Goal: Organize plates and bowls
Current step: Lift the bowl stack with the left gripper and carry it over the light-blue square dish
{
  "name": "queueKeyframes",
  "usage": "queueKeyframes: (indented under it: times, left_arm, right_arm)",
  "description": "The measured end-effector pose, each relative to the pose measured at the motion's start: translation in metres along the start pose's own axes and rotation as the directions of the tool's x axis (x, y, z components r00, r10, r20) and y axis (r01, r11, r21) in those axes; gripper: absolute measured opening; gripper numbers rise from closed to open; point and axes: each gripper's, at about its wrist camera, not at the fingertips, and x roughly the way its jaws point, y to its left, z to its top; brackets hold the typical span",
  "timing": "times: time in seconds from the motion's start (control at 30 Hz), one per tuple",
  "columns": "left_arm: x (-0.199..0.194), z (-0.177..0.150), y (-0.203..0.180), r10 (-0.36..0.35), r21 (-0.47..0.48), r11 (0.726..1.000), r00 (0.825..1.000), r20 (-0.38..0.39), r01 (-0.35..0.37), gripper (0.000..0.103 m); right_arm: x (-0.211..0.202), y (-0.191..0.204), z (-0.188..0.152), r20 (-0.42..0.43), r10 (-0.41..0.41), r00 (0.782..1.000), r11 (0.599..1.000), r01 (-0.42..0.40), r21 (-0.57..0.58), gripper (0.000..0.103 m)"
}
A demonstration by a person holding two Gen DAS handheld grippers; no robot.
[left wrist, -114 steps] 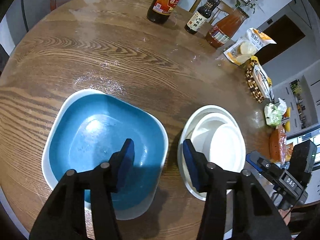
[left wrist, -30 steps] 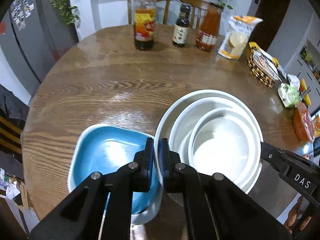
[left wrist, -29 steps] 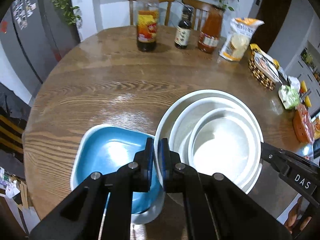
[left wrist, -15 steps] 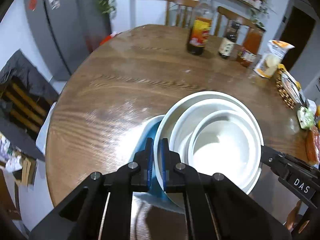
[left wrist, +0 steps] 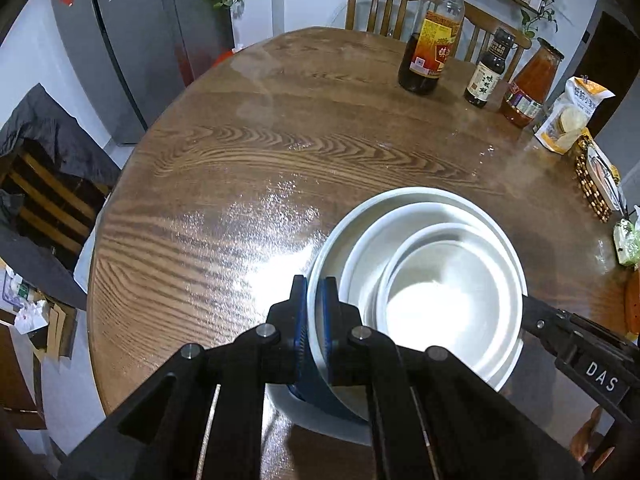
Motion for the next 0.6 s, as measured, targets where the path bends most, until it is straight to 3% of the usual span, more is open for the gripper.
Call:
queueKeyframes:
  times: [0.6]
  left_arm:
    - [0.012,0.018,-0.010,0.000,0.014,1.000,1.000,0.017,0.000,0.004]
  right_arm:
    - [0.004,0.001,0.032,0.044,-0.069,0.997,0.997,0.070,-0.032,0.011]
